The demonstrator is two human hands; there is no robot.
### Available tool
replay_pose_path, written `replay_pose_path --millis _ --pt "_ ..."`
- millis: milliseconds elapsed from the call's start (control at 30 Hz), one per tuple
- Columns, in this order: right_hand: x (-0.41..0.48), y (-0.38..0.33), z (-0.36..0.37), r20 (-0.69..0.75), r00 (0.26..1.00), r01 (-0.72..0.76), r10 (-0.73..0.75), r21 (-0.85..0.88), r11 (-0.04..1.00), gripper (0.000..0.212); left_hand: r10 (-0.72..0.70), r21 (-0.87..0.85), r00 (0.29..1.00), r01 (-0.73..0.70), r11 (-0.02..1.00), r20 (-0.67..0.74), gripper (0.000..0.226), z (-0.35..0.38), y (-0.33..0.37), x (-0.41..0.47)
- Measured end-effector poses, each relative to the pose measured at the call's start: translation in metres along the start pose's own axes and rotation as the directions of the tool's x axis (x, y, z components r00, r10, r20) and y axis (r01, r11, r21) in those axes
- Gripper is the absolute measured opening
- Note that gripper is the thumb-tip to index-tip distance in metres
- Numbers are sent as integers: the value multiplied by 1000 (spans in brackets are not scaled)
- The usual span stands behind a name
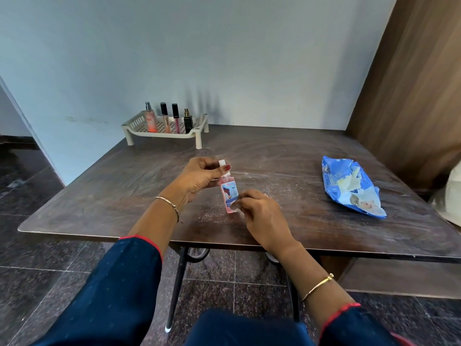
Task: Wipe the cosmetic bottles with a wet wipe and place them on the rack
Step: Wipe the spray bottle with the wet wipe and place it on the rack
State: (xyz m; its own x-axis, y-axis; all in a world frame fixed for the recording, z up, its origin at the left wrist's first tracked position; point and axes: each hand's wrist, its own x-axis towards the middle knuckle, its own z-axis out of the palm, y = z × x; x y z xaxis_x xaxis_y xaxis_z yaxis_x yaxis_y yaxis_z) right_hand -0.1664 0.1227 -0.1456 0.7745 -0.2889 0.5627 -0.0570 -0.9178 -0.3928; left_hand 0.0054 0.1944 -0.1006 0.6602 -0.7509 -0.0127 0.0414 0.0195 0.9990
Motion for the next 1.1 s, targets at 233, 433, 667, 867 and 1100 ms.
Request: replay_pose_path --millis 233,433,667,867,1100 --pt "25 -5 12 -118 993 9 -11 -10 1000 17 71 -9 997 -71 997 39 14 -2 8 -1" --pt "48 -9 14 -214 976 -41 40 -3 999 22 75 -21 995 -74 997 69 19 -1 9 -1" --pt "42 -4 13 -59 997 -43 44 15 999 19 6 -33 1000 -6 999 6 16 -11 5 6" --pt "26 -4 14 45 999 4 -1 -61 998 22 -53 -23 999 53 998 4 12 -20 1 13" --pt "24 -13 12 89 993 95 -78 -211 973 22 -78 -51 997 77 996 -5 10 -23 -2 17"
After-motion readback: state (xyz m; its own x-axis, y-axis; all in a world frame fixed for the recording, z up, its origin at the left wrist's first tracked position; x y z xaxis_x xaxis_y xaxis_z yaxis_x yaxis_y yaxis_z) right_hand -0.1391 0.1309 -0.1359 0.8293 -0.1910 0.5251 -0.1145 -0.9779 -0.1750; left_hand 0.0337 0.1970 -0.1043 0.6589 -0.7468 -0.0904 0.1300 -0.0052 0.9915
